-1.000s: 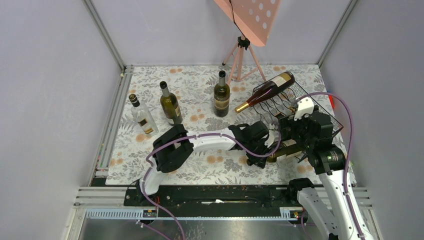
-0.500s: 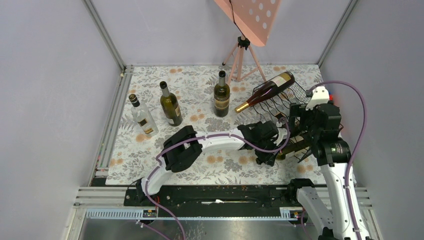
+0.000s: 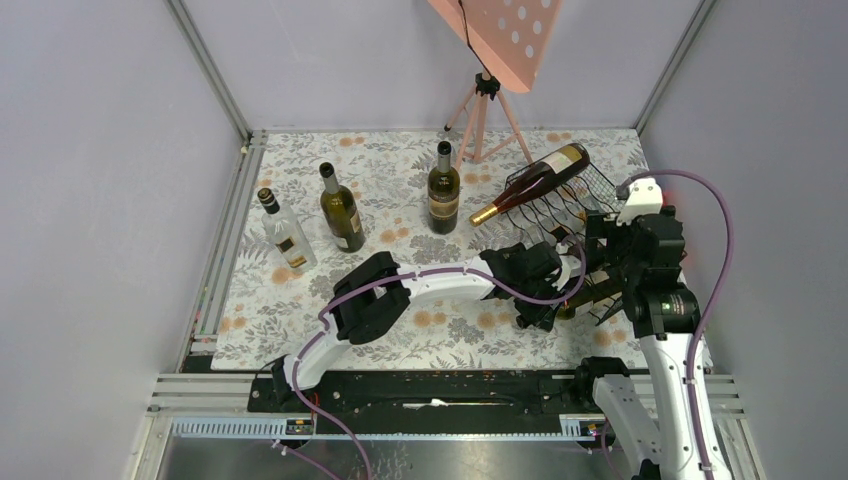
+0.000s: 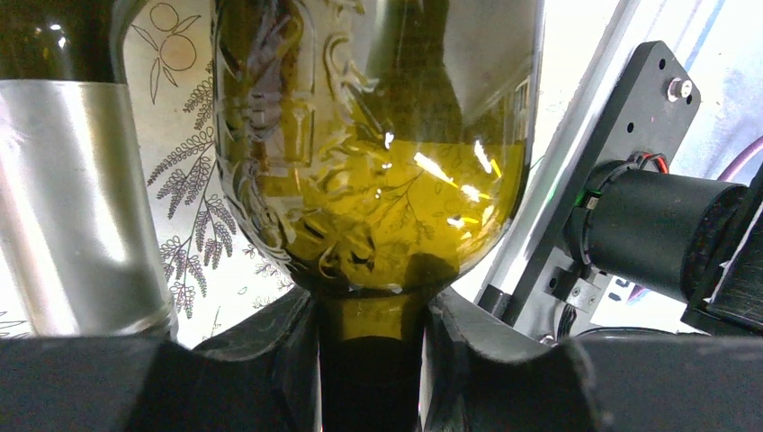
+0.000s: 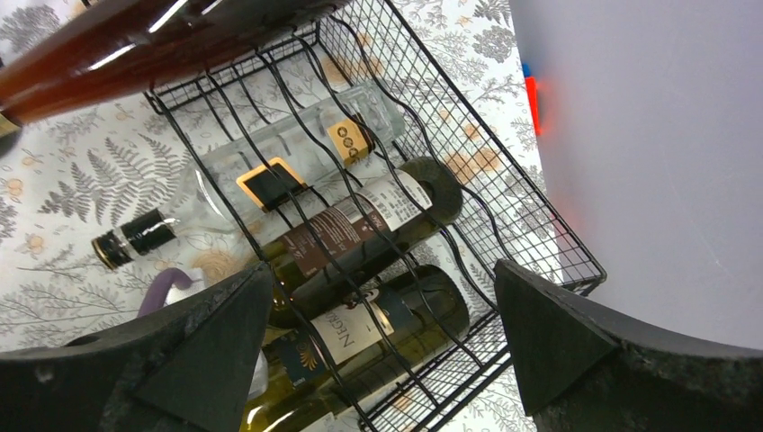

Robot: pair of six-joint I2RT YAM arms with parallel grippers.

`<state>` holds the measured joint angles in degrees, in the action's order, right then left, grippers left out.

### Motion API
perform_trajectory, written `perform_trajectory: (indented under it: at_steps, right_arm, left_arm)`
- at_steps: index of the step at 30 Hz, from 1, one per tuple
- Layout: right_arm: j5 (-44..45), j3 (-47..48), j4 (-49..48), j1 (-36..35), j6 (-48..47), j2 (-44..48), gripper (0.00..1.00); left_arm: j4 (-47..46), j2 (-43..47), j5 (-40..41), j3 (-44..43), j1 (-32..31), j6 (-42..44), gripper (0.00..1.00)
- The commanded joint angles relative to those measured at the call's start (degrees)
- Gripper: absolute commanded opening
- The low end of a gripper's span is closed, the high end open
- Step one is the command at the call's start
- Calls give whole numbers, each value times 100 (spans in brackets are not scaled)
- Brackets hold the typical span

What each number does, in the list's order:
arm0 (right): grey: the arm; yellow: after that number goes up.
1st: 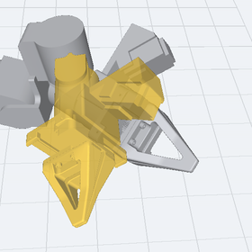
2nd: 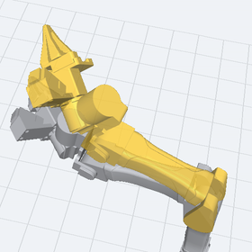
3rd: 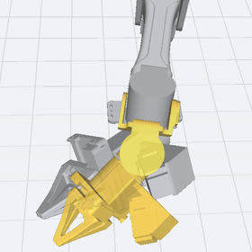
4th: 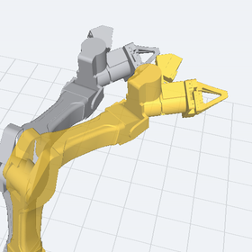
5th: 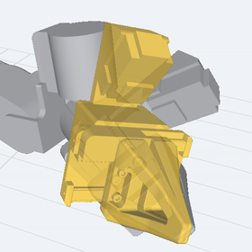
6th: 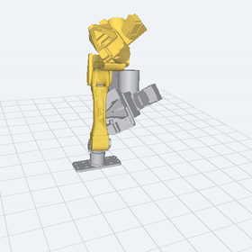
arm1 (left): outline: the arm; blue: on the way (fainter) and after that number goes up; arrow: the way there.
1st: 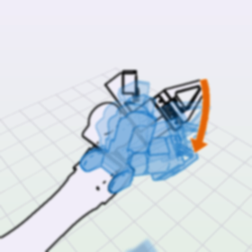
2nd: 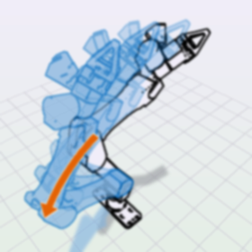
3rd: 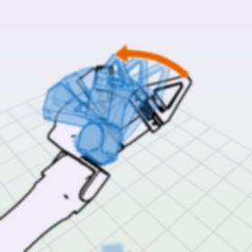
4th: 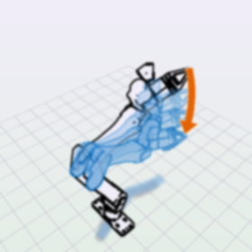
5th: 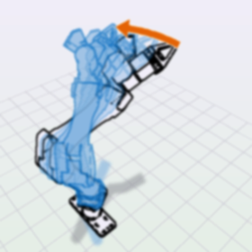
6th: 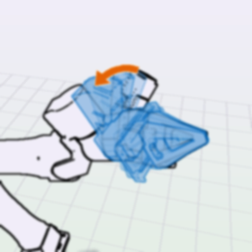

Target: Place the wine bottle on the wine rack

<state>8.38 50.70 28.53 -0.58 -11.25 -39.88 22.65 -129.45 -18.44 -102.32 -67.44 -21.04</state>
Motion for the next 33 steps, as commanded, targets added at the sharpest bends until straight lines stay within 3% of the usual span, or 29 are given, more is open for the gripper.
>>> perform_trajectory:
  at_steps: [1, 13, 33]
  right_arm:
    - [141, -170, -226, 238, -413, 96, 100]
    - [-330, 593, 72, 843, 116, -606, 100]
    - [-646, 406, -17, 858, 379, -460, 100]
  left_arm:
    - [-941, 262, 225, -391, 142, 45, 0]
    - [-1169, 81, 158, -631, 187, -150, 0]
    - [-1629, -709, -112, -1329, 118, -1091, 4]
